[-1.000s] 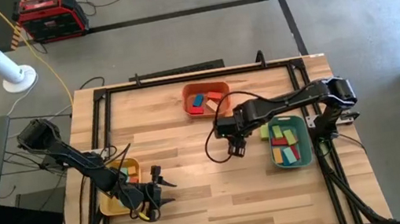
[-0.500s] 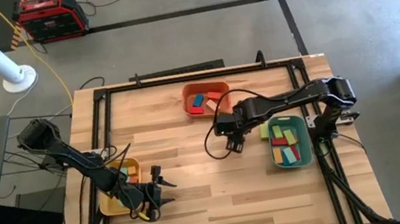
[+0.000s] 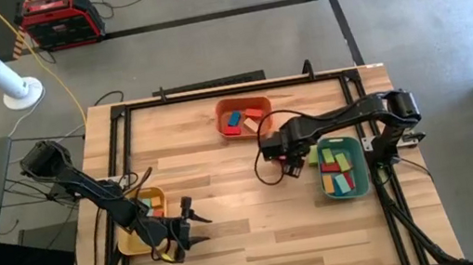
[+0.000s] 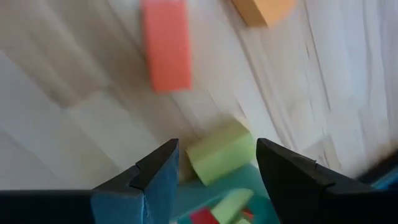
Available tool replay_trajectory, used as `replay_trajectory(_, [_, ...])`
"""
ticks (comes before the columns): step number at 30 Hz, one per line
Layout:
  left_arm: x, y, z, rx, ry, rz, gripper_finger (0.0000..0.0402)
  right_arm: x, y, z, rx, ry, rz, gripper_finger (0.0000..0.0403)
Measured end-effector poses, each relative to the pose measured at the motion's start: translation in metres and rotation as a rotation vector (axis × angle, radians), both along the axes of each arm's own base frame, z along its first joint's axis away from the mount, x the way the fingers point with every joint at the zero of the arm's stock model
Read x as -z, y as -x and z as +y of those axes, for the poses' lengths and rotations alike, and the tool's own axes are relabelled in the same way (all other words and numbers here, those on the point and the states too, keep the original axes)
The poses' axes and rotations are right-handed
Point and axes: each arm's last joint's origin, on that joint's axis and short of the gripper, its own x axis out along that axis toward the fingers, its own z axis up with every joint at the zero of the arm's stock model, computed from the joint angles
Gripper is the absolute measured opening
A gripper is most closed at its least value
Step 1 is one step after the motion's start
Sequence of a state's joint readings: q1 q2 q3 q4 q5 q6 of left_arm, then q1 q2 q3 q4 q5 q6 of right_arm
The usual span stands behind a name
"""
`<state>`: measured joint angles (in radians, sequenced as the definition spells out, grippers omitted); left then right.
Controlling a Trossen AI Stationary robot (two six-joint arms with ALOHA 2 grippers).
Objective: Sort blocks by size
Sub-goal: Put the large orange block into the orange bin
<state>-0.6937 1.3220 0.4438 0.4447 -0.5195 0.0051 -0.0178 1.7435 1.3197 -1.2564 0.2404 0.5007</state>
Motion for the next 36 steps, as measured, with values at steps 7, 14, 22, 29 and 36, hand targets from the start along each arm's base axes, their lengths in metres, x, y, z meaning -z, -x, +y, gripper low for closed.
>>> replay_trajectory(7, [-0.001, -0.001, 0.000, 0.005, -0.005, -0.016, 0.0206, 0.014, 0.011, -0.026, 0.072, -0.047, 0.065, 0.0248])
replay_trajectory(14, [0.002, 0.001, 0.000, 0.014, -0.007, 0.019, 0.0206, 0.031, 0.029, -0.060, 0.226, -0.167, 0.103, 0.0248])
replay_trajectory(22, [0.003, 0.001, 0.001, 0.012, -0.013, 0.029, 0.0206, 0.045, 0.044, -0.088, 0.406, -0.328, 0.061, 0.0248])
replay_trajectory(29, [0.003, 0.001, 0.001, 0.010, -0.013, 0.032, 0.0206, 0.058, 0.054, -0.102, 0.501, -0.470, 0.000, 0.0250])
replay_trajectory(36, [0.004, 0.001, 0.001, 0.011, -0.023, 0.043, 0.0206, 0.063, 0.058, -0.100, 0.561, -0.508, 0.001, 0.0250])
